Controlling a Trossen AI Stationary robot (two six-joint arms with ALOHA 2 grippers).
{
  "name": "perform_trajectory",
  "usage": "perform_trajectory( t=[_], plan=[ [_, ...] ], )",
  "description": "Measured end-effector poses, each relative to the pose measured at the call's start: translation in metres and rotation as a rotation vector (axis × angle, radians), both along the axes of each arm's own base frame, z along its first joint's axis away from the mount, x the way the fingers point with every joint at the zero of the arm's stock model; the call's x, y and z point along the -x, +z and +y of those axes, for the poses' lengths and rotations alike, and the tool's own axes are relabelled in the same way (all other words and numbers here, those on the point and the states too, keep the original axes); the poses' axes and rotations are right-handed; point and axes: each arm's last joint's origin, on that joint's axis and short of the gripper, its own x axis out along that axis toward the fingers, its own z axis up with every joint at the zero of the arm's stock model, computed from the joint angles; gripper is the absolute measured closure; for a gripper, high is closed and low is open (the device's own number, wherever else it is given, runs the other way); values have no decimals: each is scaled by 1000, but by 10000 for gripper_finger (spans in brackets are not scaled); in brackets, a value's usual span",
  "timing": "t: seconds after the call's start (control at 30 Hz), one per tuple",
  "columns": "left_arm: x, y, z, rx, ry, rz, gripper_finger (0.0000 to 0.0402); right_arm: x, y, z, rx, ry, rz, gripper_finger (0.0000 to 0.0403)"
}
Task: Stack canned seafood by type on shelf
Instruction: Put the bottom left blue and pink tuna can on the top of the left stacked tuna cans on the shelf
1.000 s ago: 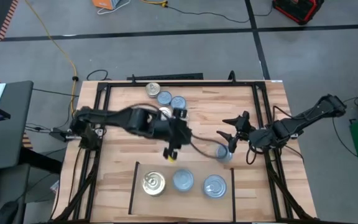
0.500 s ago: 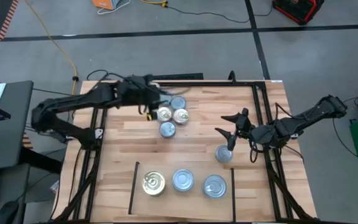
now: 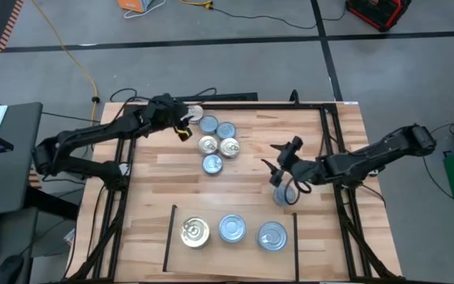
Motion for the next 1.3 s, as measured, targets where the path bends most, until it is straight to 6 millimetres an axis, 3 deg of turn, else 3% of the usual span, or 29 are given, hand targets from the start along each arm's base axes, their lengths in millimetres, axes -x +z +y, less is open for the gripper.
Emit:
perform_trajectory(
  t=[0.33, 0.5, 0.63, 0.97, 1.3],
  plan=[
    [38, -41, 51, 198, 161, -122, 264, 0, -6, -28, -81, 91, 82, 101],
    [40, -61, 74, 267, 260, -154, 264, 13, -38, -54, -80, 9, 60, 101],
    [41, -73, 84, 306, 271, -149, 264, 23, -49, -68, -96, -18, 14, 101],
    [36, -106, 100, 386, 230, -110, 264, 18, -25, -81, -24, 45, -42, 101],
    [34, -111, 103, 377, 241, -110, 268, 20, -25, -89, -52, 53, -14, 101]
  ],
)
